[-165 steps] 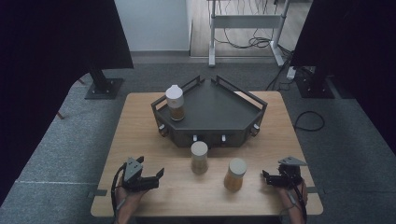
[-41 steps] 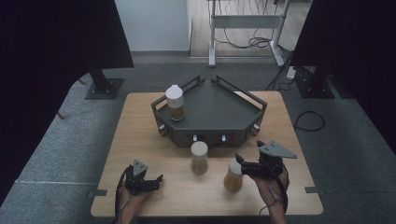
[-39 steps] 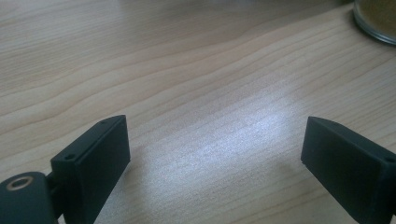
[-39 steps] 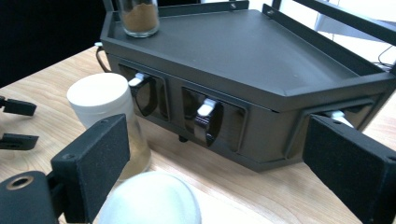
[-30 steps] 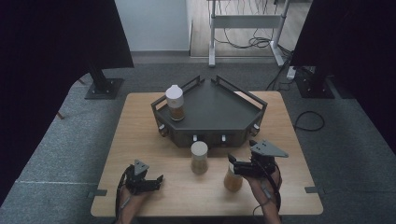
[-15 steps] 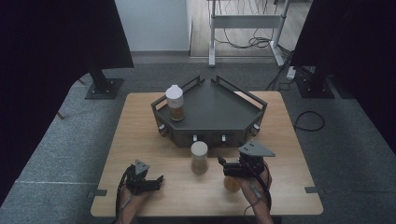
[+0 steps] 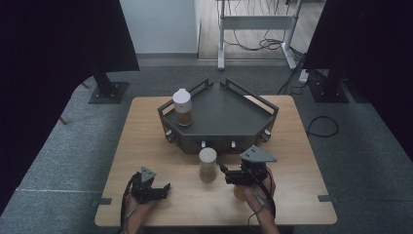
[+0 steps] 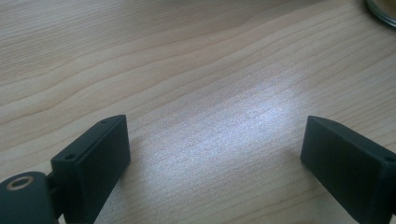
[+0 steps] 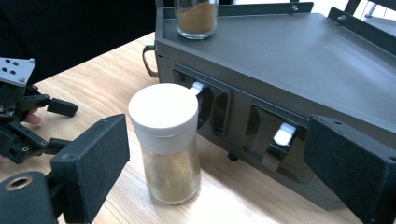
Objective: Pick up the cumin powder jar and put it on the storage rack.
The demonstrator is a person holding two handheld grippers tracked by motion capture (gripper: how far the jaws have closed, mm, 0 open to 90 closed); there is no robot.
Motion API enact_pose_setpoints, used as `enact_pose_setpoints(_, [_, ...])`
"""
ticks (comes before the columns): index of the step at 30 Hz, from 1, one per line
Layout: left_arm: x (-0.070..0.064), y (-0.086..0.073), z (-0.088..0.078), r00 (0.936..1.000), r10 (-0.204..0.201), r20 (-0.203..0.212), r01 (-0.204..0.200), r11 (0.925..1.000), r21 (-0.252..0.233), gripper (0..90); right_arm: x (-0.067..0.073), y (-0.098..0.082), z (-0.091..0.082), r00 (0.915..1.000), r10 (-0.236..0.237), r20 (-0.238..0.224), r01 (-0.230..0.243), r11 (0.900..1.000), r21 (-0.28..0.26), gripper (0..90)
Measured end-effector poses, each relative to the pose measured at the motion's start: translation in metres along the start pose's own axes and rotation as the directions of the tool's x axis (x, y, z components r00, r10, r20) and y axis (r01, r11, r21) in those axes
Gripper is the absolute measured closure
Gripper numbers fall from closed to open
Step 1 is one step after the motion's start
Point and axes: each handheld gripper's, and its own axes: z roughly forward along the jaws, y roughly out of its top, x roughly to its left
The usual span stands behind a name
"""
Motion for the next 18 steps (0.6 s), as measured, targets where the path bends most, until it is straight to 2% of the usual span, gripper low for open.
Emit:
enact_pose_setpoints(11, [0.000, 0.000, 0.000, 1.0000, -0.001, -0.001, 0.001, 1.0000, 0.001, 7.7, 0.008, 0.002, 0.015, 0.9997, -0.002, -0.024, 0.002, 1.000, 0.012, 6.4])
enact_pose_setpoints(18, [-0.001, 0.000, 0.000, 1.0000, -0.002, -0.002, 0.002, 1.0000, 0.001, 7.7, 0.016, 0.003, 0.025, 0.9998, -0.003, -0.018, 0.004, 1.000, 0.019, 6.3])
